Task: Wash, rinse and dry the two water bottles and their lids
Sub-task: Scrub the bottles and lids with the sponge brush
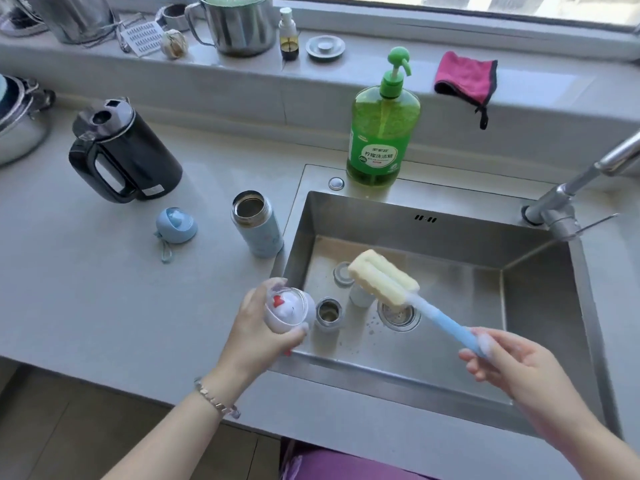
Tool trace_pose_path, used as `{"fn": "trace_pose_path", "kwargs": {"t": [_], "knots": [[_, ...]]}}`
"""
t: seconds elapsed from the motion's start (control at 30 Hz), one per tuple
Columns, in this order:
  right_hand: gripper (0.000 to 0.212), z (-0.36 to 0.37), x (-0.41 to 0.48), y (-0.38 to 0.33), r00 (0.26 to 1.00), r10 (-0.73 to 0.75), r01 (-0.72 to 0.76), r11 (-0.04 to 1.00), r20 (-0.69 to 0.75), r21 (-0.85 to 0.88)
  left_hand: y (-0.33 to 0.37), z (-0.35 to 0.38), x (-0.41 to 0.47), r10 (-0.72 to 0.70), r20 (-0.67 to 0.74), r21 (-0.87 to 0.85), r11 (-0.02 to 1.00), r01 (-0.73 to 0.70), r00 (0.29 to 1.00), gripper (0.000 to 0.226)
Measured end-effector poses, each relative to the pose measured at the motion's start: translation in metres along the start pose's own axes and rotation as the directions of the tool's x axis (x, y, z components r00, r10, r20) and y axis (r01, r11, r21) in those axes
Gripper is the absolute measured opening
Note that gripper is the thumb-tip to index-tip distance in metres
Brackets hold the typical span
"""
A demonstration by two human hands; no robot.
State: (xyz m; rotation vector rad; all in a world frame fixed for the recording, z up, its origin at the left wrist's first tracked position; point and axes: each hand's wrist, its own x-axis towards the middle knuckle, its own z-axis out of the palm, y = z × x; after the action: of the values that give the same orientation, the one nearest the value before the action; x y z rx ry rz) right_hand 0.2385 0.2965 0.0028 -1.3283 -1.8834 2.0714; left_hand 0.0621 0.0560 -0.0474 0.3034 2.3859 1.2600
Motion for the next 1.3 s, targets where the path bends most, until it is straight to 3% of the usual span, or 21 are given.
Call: {"fn": "trace_pose_path", "kwargs": {"t": [0.2, 0.43, 0.6, 0.7, 0.77, 0.9, 1.0, 1.17, 1.3], "knots": [[0.016, -0.032, -0.004, 0.005, 0.993, 0.062, -0.061, 0.998, 0.098, -0.015, 0.057, 0.06, -0.014, -0.223, 0.22, -0.295, 0.913, 0.282, 0.95, 0.078], [0.023, -0.058, -0.003, 0.007, 0.979, 0.108, -0.101, 0.994, 0.174, -0.048, 0.102, 0.109, -0.015, -0.204, 0.398, -0.38, 0.851, 0.363, 0.894, 0.081], [0.017, -0.083, -0.006, 0.007, 0.989, -0.009, 0.031, 0.99, 0.15, -0.14, 0.114, 0.119, -0.023, -0.204, 0.513, -0.576, 0.639, 0.51, 0.834, 0.062], [0.033, -0.092, -0.01, 0.011, 0.981, -0.095, 0.119, 0.984, 0.171, -0.134, 0.117, 0.12, -0.021, -0.22, 0.488, -0.569, 0.654, 0.499, 0.845, 0.059], [0.032, -0.091, -0.009, 0.014, 0.971, -0.125, 0.16, 0.973, 0.202, -0.167, 0.12, 0.123, -0.019, -0.247, 0.446, -0.564, 0.669, 0.485, 0.86, 0.061], [0.034, -0.074, -0.006, 0.011, 0.951, -0.237, 0.284, 0.926, 0.201, -0.251, 0.128, 0.131, -0.014, -0.277, 0.388, -0.606, 0.642, 0.47, 0.879, 0.044], [0.043, -0.055, -0.006, 0.014, 0.914, -0.328, 0.398, 0.838, 0.239, -0.372, 0.137, 0.135, -0.014, -0.251, 0.379, -0.635, 0.63, 0.448, 0.891, 0.057], [0.037, -0.05, 0.015, 0.014, 0.942, -0.323, 0.33, 0.848, 0.09, -0.415, 0.142, 0.135, -0.01, -0.243, 0.354, -0.658, 0.622, 0.425, 0.903, 0.045], [0.039, -0.035, 0.001, 0.009, 0.906, -0.374, 0.423, 0.801, 0.198, -0.423, 0.145, 0.135, -0.006, -0.206, 0.374, -0.639, 0.649, 0.412, 0.904, 0.042]]}}
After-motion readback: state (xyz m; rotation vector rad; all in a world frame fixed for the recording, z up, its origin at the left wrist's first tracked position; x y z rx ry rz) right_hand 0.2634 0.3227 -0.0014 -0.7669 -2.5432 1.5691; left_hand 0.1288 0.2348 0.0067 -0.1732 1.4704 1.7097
